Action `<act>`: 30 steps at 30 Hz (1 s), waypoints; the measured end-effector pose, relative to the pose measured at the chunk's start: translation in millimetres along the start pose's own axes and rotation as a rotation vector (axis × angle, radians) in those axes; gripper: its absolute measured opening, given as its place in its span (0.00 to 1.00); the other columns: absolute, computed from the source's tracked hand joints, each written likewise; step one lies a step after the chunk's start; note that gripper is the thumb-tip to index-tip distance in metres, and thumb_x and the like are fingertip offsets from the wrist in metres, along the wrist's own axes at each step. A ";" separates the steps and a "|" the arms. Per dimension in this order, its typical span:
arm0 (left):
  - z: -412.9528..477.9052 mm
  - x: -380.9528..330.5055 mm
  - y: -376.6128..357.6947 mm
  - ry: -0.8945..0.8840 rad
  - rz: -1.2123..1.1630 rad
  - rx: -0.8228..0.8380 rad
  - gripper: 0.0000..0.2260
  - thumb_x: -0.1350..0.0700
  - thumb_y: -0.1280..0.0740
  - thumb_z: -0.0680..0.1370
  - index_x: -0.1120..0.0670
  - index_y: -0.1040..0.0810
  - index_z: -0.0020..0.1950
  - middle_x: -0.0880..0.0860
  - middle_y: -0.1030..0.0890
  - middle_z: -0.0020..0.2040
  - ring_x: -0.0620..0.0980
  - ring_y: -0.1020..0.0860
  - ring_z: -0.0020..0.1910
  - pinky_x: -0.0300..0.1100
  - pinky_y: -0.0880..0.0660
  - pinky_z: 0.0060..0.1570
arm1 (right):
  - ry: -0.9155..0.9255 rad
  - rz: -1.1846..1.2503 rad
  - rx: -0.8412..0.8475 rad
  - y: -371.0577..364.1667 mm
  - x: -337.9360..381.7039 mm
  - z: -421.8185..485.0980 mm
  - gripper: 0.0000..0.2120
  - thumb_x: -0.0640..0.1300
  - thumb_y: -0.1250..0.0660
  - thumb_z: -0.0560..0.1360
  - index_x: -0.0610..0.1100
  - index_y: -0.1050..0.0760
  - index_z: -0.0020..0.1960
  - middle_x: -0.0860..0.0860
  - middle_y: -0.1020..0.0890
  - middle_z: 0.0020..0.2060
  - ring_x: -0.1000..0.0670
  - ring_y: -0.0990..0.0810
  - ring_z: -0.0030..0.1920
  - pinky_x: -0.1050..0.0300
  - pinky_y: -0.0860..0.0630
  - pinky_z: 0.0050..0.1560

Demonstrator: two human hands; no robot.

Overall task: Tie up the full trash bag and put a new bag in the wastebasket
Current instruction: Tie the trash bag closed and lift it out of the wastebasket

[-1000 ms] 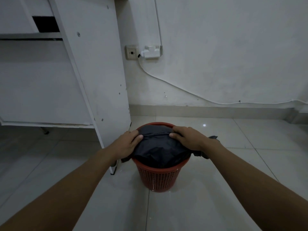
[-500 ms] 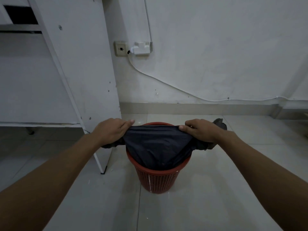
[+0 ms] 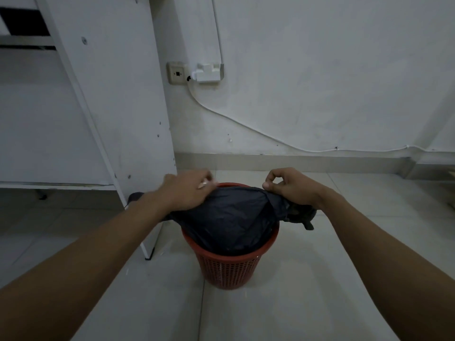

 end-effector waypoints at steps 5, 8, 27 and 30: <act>4.4 -58.8 -29.2 -0.228 -0.177 0.097 0.11 0.49 0.42 0.83 0.48 0.26 0.63 0.51 0.20 0.59 0.54 0.23 0.57 0.51 0.26 0.57 | -0.014 -0.027 -0.006 -2.4 7.6 -0.7 0.10 0.55 0.33 0.80 0.50 0.22 0.45 0.51 0.16 0.32 0.53 0.17 0.34 0.56 0.24 0.41; 9.3 -61.3 -33.7 -0.197 -0.215 0.044 0.11 0.52 0.45 0.85 0.50 0.24 0.60 0.53 0.19 0.58 0.56 0.22 0.57 0.51 0.26 0.55 | 0.111 -0.577 -0.145 -6.8 25.4 -4.1 0.15 0.60 0.45 0.82 0.55 0.23 0.52 0.56 0.17 0.46 0.50 0.19 0.51 0.51 0.33 0.54; -14.8 -6.0 -27.8 -0.333 -0.264 -0.103 0.12 0.43 0.42 0.83 0.42 0.21 0.47 0.42 0.17 0.42 0.40 0.21 0.40 0.46 0.23 0.43 | 0.254 -0.892 -0.138 -50.5 22.6 -6.5 0.17 0.63 0.59 0.83 0.54 0.38 0.50 0.51 0.17 0.43 0.44 0.19 0.45 0.44 0.40 0.57; -5.5 -7.7 -25.1 -0.274 -0.314 -0.115 0.16 0.41 0.42 0.82 0.44 0.24 0.38 0.43 0.19 0.35 0.40 0.22 0.35 0.46 0.24 0.38 | 0.361 -0.710 -0.061 -88.0 47.9 -6.3 0.20 0.67 0.54 0.80 0.52 0.36 0.55 0.52 0.18 0.47 0.47 0.21 0.45 0.46 0.31 0.52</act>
Point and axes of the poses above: each hand's wrist, its own z-axis towards the middle knuckle, its own y-axis out of the back of the hand, x = y × z, the point moved 6 cm from there along z, towards the middle knuckle
